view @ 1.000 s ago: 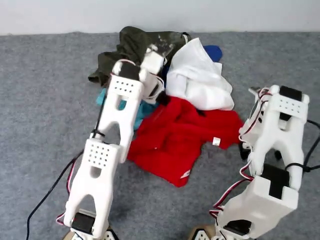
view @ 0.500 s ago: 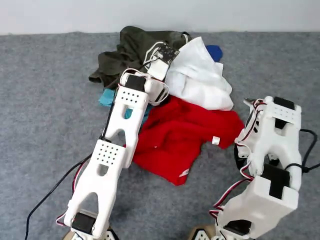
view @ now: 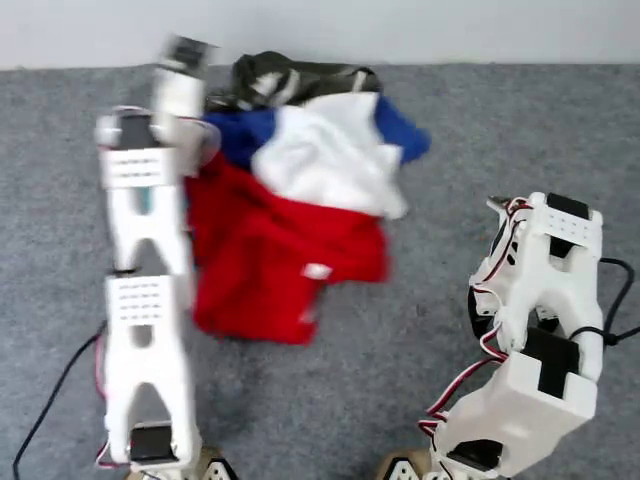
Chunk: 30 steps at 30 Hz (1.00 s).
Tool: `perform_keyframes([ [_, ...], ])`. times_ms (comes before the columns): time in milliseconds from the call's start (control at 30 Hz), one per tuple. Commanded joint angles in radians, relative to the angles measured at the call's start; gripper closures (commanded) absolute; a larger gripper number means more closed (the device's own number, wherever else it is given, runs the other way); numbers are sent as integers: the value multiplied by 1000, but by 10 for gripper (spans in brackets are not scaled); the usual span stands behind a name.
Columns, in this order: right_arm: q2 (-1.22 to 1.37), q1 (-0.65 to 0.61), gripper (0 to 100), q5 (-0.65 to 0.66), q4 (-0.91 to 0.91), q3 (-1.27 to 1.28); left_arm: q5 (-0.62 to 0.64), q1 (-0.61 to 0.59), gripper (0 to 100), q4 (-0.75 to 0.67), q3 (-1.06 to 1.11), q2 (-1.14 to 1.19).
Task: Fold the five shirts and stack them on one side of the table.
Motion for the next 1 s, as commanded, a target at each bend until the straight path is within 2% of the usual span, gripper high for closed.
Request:
perform_keyframes([
  [0,-5,12,641,-9,-8,0,0,-221,987,18,-24,-161],
  [200,-5,12,641,-9,-8,0,0,-471,987,20,-22,-221],
  [567,-5,12,641,-9,-7,0,2,-764,987,20,5,-239],
  [767,-5,8,641,-9,-7,0,8,-848,987,21,255,-235],
  [967,-5,8,641,-11,-1,0,52,-815,987,21,610,-235],
])
